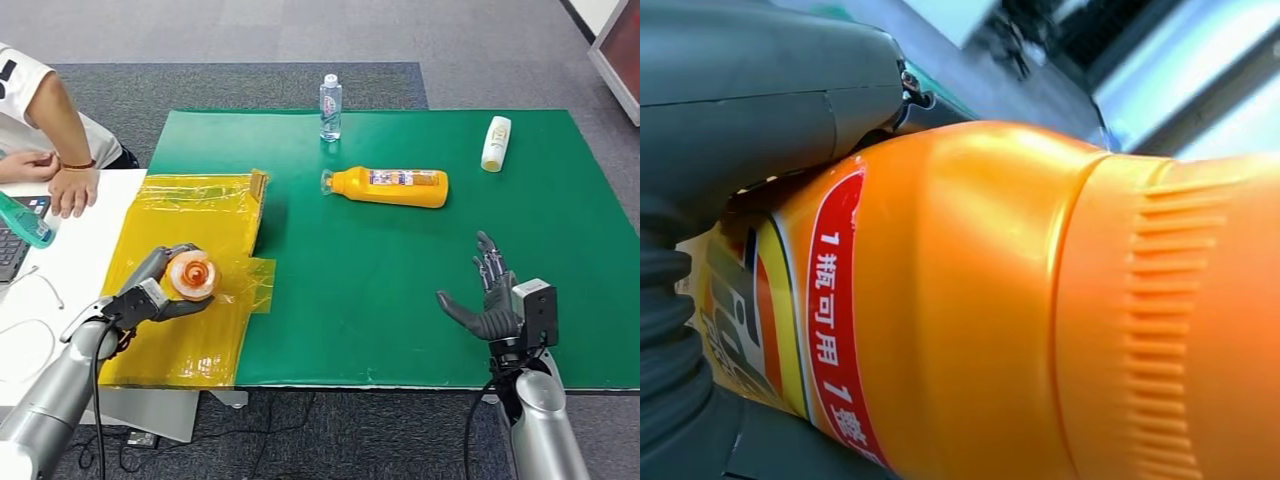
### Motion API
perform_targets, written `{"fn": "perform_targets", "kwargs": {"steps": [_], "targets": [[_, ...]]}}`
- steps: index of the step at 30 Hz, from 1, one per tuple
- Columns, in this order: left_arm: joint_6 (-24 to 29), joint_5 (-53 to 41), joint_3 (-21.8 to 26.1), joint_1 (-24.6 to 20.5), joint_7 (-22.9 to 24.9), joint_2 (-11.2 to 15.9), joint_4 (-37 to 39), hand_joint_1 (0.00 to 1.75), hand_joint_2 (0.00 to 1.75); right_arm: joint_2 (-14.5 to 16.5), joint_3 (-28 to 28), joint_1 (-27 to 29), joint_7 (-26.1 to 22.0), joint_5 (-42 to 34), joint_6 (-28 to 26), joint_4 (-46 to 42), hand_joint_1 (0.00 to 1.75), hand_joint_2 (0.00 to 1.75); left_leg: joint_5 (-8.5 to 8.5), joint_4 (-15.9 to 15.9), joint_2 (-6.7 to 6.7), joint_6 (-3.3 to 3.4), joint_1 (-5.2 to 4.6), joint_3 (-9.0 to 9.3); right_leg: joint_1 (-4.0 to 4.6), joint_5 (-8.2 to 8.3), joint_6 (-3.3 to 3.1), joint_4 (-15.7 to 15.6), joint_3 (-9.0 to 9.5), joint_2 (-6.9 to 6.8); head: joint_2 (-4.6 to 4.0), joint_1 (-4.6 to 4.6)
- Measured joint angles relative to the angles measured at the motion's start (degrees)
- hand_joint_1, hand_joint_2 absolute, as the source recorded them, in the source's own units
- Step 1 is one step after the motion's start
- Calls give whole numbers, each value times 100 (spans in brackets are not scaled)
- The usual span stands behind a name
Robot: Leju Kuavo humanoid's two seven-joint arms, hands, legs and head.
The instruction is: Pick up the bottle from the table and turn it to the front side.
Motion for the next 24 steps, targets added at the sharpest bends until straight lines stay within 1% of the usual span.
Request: {"fn": "perform_targets", "kwargs": {"steps": [2, 4, 6, 8, 10, 11, 13, 15, 17, 19, 21, 24], "targets": [[-457, 145, -42, -95, -13, 158, -2, 175, 175, 0, 16, -79, -9, 7, 40, 36, 0, 175, 4, 0, 1, -4, 2, 1, 3, 4, -5, 1, -1, 2, 0, 0], [-937, 429, -144, -211, -22, 418, -5, 175, 175, 0, 48, -185, -32, -1, 84, 104, 0, 175, 8, 0, 4, -10, 4, 2, 5, 8, -10, 3, -4, 5, 0, -1], [-1460, 762, -323, -356, -36, 803, -7, 175, 175, 0, 102, -317, -72, -37, 140, 220, 0, 175, 12, 0, 7, -16, 9, 3, 9, 10, -15, 4, -7, 9, 0, 1], [-2065, 1011, -582, -602, -45, 1314, 13, 175, 175, 0, 180, -462, -126, -101, 195, 382, 0, 175, 16, 0, 10, -23, 14, 4, 14, 12, -20, 5, -12, 12, 0, -1], [-2706, 1094, -912, -1024, 17, 1839, 85, 175, 175, 0, 273, -601, -184, -171, 222, 563, 0, 175, 20, 0, 11, -27, 21, 3, 21, 12, -24, 5, -15, 12, 0, -2], [-3063, 1122, -1111, -1309, 127, 2068, 139, 175, 175, 0, 325, -662, -214, -207, 227, 659, 0, 175, 23, 0, 10, -28, 24, 2, 25, 12, -25, 5, -14, 8, 0, -2], [-3761, 1290, -1554, -1957, 539, 2454, 246, 175, 175, 0, 425, -756, -267, -269, 227, 841, 0, 175, 27, 0, 5, -27, 28, 0, 30, 10, -27, 5, -10, 0, 0, -1], [-4197, 1650, -2028, -2599, 1068, 2728, 334, 175, 175, 0, 522, -828, -310, -322, 220, 977, 0, 175, 28, 0, 1, -26, 29, -1, 31, 12, -27, 5, -7, -3, 0, 0], [-4315, 2102, -2492, -3160, 1503, 2888, 394, 175, 175, 0, 608, -906, -338, -358, 207, 1070, 0, 175, 28, 0, 1, -26, 28, -3, 31, 15, -27, 5, -6, -1, 0, 0], [-4333, 2509, -2989, -3678, 1791, 3012, 434, 175, 175, 0, 690, -990, -349, -369, 190, 1149, 0, 175, 27, 0, 1, -26, 27, -4, 30, 19, -27, 4, -5, 0, 0, 1], [-4268, 2870, -3455, -4103, 1976, 3135, 449, 175, 175, 0, 765, -1041, -352, -368, 160, 1204, 0, 175, 26, 0, 2, -26, 25, -3, 27, 21, -27, 3, -4, 0, 0, -1], [-3939, 3260, -4032, -4491, 2051, 3281, 451, 175, 175, 1, 852, -1059, -353, -365, 101, 1256, 0, 175, 26, 0, 2, -26, 23, -2, 25, 19, -27, 3, -6, 0, 0, -2]]}}
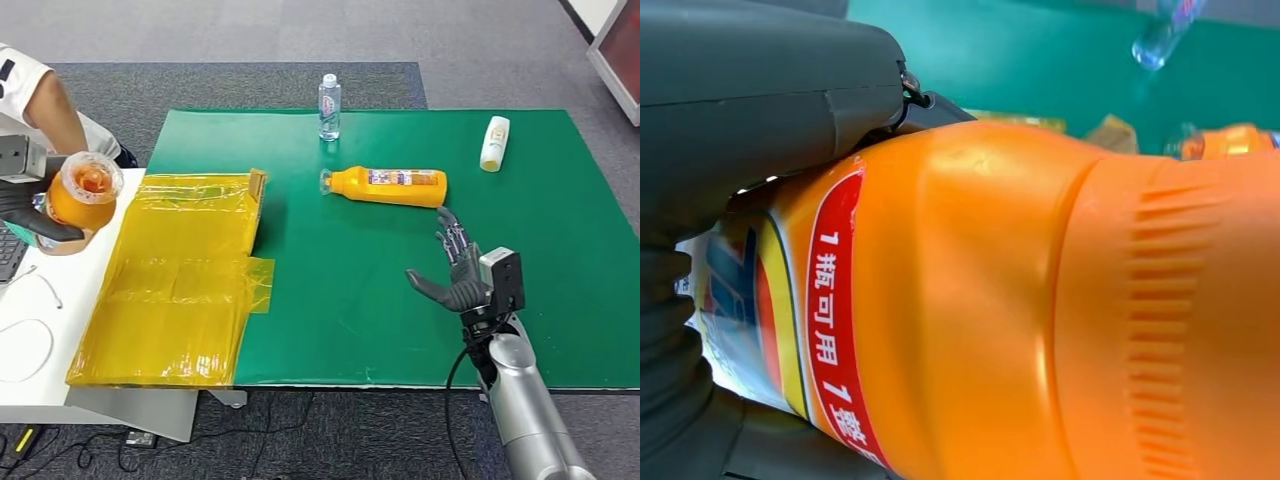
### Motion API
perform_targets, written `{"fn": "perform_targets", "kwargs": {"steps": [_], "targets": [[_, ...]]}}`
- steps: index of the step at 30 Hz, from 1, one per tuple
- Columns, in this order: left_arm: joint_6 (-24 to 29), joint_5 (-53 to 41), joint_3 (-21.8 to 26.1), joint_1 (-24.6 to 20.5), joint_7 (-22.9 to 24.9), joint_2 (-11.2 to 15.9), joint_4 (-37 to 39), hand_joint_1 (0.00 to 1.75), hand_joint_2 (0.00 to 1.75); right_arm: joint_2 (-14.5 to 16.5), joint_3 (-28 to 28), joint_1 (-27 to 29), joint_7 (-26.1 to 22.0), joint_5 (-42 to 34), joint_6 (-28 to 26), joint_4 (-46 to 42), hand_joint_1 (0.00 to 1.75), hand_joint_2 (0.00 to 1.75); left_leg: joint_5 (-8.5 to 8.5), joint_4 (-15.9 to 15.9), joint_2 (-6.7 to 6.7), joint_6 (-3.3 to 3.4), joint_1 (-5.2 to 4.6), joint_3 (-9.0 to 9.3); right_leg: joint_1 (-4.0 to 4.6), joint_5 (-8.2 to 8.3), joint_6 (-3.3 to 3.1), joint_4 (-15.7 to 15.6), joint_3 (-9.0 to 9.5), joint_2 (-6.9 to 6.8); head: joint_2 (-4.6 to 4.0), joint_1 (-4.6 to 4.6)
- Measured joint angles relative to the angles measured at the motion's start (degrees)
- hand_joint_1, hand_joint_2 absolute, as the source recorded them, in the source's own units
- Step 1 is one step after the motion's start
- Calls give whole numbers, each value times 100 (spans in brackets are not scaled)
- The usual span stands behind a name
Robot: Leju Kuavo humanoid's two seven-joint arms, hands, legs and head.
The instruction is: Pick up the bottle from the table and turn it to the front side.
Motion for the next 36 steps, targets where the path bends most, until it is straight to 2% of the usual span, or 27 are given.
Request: {"fn": "perform_targets", "kwargs": {"steps": [4, 7, 10, 14, 18, 21, 31, 36], "targets": [[963, -91, -587, -184, -421, 9, 144, 175, 175, 5, 70, -4, 24, 42, -98, 22, 0, 175, 1, 0, 0, -1, 1, -3, 1, -2, 0, 0, -7, 0, 0, 1], [1795, -353, -824, -137, -904, -227, 526, 175, 175, 28, 113, 9, 55, 81, -149, 20, 0, 175, 3, 0, -1, 0, 1, -6, 1, 0, -1, 0, -9, -1, 0, 1], [2623, -702, -895, 32, -1124, -685, 1047, 175, 175, 69, 145, 44, 91, 123, -189, -14, 0, 175, 6, 0, -4, 5, 0, -7, 0, 3, 2, -1, -7, -4, 0, 2], [3573, -1305, -866, 338, -1033, -1495, 1811, 175, 175, 124, 156, 96, 180, 168, -263, -120, 0, 175, 13, 0, -9, 14, -6, -14, -7, 15, 15, -2, -7, -5, 0, 1], [3862, -1632, -802, 534, -828, -2128, 2392, 175, 175, 137, 153, 119, 236, 194, -296, -175, 0, 175, 17, 2, -7, 16, -11, -31, -12, 28, 20, -4, -26, -4, 0, 3], [3966, -1811, -711, 575, -666, -2451, 2748, 175, 175, 137, 149, 154, 268, 212, -296, -186, 0, 175, 17, 3, -5, 16, -15, -31, -16, 27, 20, -4, -28, -3, 0, 1], [4744, -2771, -422, 497, 214, -3237, 3397, 175, 175, 140, 141, 299, 410, 323, -312, -187, 0, 175, 14, 2, -8, 20, -18, -25, -20, 19, 24, -6, -18, -4, 0, 2], [4777, -3185, -394, 432, 417, -3490, 3469, 175, 175, 147, 129, 369, 466, 363, -338, -217, 0, 175, 13, 2, -7, 22, -26, -24, -27, 21, 28, -8, -17, -3, 0, 2]]}}
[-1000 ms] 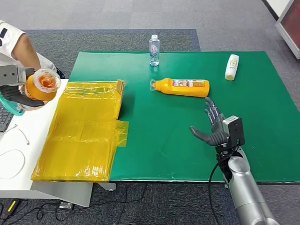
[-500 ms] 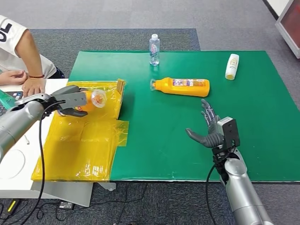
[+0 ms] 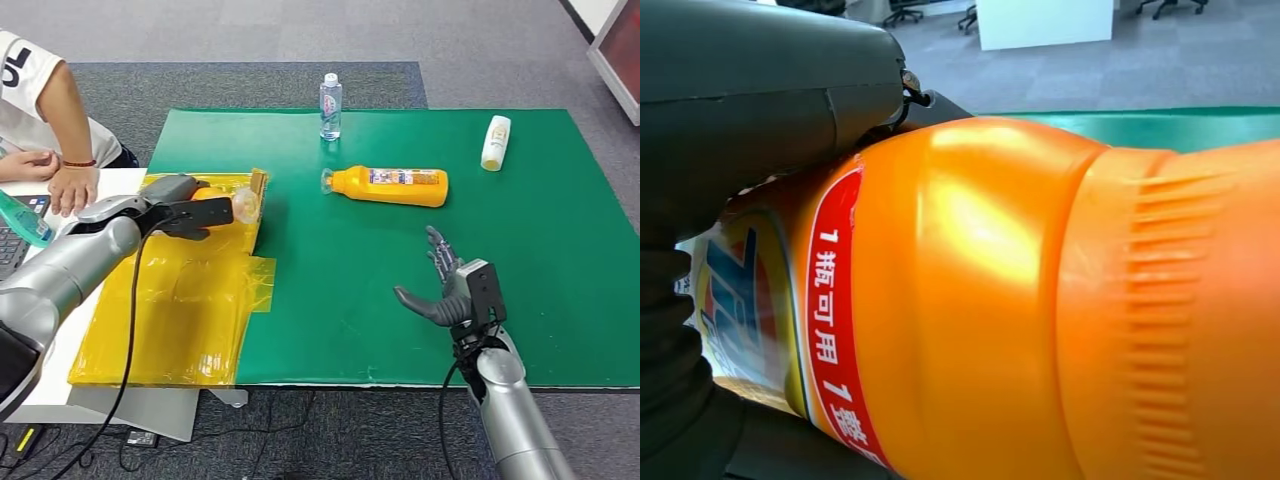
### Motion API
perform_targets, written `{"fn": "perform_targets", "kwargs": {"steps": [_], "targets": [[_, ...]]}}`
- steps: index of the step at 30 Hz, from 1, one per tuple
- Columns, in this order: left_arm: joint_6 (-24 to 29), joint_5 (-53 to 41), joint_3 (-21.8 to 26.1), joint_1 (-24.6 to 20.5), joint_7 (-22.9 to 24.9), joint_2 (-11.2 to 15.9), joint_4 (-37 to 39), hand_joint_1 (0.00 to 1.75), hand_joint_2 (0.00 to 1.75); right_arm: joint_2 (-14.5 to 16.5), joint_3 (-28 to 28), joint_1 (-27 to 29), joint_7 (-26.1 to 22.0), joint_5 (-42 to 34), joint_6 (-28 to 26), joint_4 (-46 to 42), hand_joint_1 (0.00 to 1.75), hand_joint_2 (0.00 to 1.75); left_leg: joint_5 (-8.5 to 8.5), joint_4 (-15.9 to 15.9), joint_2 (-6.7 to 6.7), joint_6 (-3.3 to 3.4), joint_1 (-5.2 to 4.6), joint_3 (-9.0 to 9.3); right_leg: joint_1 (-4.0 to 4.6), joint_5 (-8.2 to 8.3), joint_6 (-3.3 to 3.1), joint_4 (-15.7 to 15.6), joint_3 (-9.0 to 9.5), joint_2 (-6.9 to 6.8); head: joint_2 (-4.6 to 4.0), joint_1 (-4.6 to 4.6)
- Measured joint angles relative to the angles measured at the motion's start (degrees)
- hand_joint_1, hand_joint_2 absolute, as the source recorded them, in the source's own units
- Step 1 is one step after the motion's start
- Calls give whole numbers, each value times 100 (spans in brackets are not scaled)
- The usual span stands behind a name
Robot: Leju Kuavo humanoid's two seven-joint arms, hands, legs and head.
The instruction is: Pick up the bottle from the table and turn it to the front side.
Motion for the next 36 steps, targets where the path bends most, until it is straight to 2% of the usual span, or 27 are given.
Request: {"fn": "perform_targets", "kwargs": {"steps": [4, 8, 10, 14, 16, 17, 21, 25, 30, 36], "targets": [[-364, -253, -26, -115, 11, -104, 35, 175, 175, 5, -11, 9, 14, 43, 5, 1, 0, 175, 0, 0, 1, 0, -1, 1, -1, 0, 0, -1, -1, 0, 0, 0], [-1143, -276, -67, -333, -212, -145, 55, 175, 175, 19, -11, -5, -15, 87, 77, 49, 0, 175, 0, -2, 1, 0, -1, 0, -1, 0, 0, -1, 1, 0, 0, -1], [-1879, -65, -69, -474, -516, -118, 60, 175, 175, 37, -8, -57, -92, 84, 159, 139, 0, 175, 0, -3, 1, 0, -2, 1, 0, 1, 0, -1, 3, 1, 0, 1], [-4176, 760, -95, -837, -1206, 139, 35, 175, 175, 95, 58, -316, -321, 26, 347, 539, 0, 175, 1, -7, 10, -1, -1, 11, 0, 4, -1, -3, 7, 11, 0, 0], [-5020, 1351, -148, -1028, -1147, 344, -57, 175, 175, 122, 130, -453, -406, -30, 363, 770, 0, 175, 1, -11, 13, -1, -1, 21, 0, 2, -2, -7, 12, 13, 0, -2], [-5236, 1672, -178, -1116, -1031, 446, -123, 175, 175, 133, 168, -512, -432, -59, 352, 869, 0, 175, 2, -14, 13, -1, -1, 24, 0, 0, -2, -8, 16, 12, 0, -2], [-5393, 2730, -358, -1452, -636, 810, -410, 175, 175, 177, 317, -684, -465, -132, 315, 1117, 0, 175, 4, -22, 8, 1, -1, 27, 1, -4, -2, -9, 25, 7, 0, -1], [-5318, 3394, -663, -1686, -587, 1111, -684, 175, 175, 227, 446, -815, -458, -139, 265, 1237, 0, 175, 5, -22, 7, 2, -2, 28, 0, -4, -2, -8, 26, 7, 0, -1], [-5303, 3898, -1110, -1868, -503, 1403, -944, 175, 175, 274, 557, -918, -454, -157, 261, 1340, 0, 175, 5, -22, 7, 2, -4, 29, -1, -2, -2, -9, 27, 7, 0, -1], [-5126, 4248, -1513, -1963, -437, 1632, -1147, 175, 175, 311, 633, -975, -454, -161, 254, 1415, 0, 175, 5, -22, 6, 2, -4, 29, -1, -4, -2, -8, 27, 7, 0, -2]]}}
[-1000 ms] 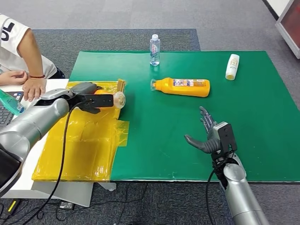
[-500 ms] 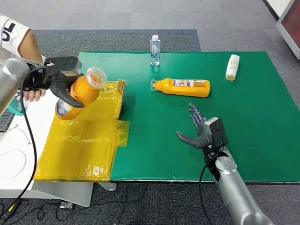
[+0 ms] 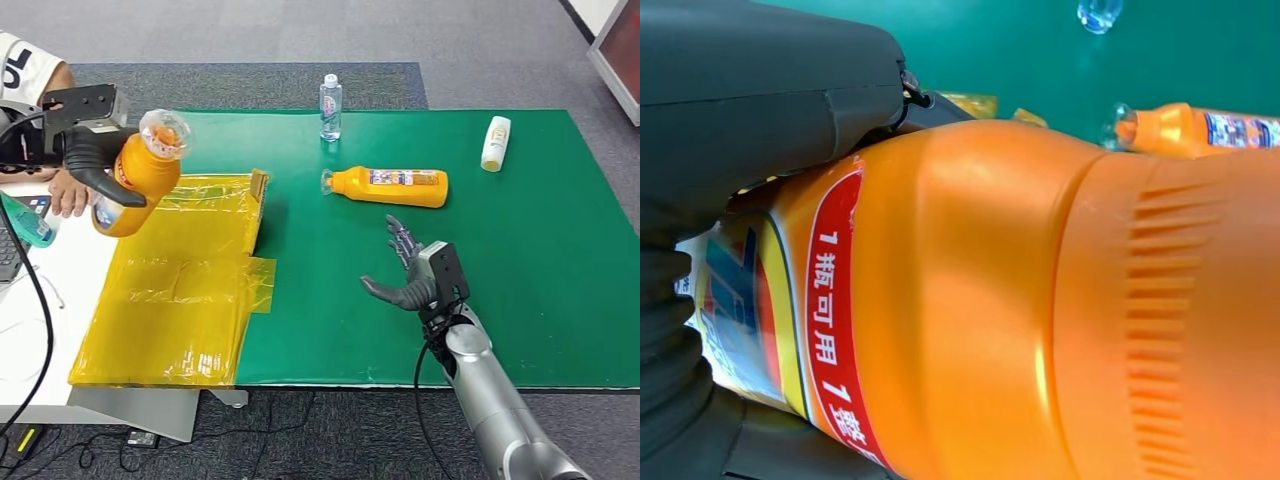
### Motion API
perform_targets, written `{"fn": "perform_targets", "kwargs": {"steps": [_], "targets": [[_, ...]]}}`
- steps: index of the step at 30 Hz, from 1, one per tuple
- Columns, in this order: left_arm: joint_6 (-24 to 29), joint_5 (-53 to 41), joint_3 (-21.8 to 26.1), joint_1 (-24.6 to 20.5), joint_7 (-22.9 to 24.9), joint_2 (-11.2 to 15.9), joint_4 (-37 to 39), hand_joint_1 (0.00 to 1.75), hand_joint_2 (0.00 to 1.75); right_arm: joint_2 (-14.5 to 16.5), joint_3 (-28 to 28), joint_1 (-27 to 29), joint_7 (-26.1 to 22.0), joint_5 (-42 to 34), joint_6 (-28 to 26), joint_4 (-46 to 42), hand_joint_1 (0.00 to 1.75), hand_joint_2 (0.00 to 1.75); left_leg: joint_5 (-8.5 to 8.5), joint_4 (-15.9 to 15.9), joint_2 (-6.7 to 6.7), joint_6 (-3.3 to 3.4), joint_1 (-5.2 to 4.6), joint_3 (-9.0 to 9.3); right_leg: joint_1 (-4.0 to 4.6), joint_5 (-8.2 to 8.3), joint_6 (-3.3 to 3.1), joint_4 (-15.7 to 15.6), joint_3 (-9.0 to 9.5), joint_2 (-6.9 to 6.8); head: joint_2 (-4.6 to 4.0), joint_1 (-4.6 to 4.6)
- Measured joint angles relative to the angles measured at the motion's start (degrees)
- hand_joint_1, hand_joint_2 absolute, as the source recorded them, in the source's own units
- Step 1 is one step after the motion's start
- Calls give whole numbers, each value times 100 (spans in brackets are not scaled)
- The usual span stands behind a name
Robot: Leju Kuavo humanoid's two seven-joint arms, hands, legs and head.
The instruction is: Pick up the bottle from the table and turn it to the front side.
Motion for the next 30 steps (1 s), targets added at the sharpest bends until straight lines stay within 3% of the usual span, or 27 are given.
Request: {"fn": "perform_targets", "kwargs": {"steps": [10, 18, 30], "targets": [[637, 76, -638, 57, -984, 228, -73, 175, 175, 24, 55, -87, 59, -43, -119, 14, 0, 175, 0, 0, -1, 0, 0, -1, 0, 2, 1, 2, 0, 0, 0, 2], [947, -378, -799, 623, -1939, 616, -31, 175, 175, 8, 46, -132, 119, -22, -171, 14, 0, 175, 1, 0, 0, -2, 3, -2, 4, -1, -4, 3, -7, 1, 0, 0], [1038, -534, -626, 1225, -2091, 1035, -3, 175, 175, 2, 46, -135, 152, 32, -124, 14, 0, 175, -1, 0, -1, -2, 2, -2, 2, -3, -3, 2, -5, 0, 0, 0]]}}
